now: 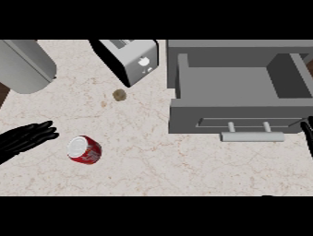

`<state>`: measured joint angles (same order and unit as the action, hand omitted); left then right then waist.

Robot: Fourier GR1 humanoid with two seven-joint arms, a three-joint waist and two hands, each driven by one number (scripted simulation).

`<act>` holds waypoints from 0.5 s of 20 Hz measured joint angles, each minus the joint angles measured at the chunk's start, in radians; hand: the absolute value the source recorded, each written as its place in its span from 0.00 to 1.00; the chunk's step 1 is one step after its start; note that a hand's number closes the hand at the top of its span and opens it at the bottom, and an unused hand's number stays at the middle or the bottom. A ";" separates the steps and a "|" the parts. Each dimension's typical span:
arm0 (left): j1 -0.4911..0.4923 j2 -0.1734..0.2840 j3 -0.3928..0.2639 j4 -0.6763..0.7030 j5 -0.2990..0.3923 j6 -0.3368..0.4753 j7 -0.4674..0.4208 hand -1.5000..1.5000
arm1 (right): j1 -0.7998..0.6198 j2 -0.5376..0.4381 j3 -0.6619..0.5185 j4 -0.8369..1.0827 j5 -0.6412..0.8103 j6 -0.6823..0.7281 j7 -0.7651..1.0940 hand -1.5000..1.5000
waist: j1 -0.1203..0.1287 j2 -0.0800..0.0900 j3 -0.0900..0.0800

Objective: Pick up the can, place it into the drawer and close the drawer

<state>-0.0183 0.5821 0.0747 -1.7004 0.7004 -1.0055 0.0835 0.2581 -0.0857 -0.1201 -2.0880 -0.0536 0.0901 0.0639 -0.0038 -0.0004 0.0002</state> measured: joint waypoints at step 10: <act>-0.059 -0.162 0.018 0.117 -0.223 -0.036 -0.037 0.00 | 0.005 0.010 -0.034 0.035 0.001 0.028 -0.039 0.00 | 0.000 0.000 0.000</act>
<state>-0.0770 0.4205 0.0926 -1.5830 0.4771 -1.0416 0.0463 0.2631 -0.0760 -0.1538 -2.0528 -0.0527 0.1181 0.0250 -0.0043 -0.0001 -0.0002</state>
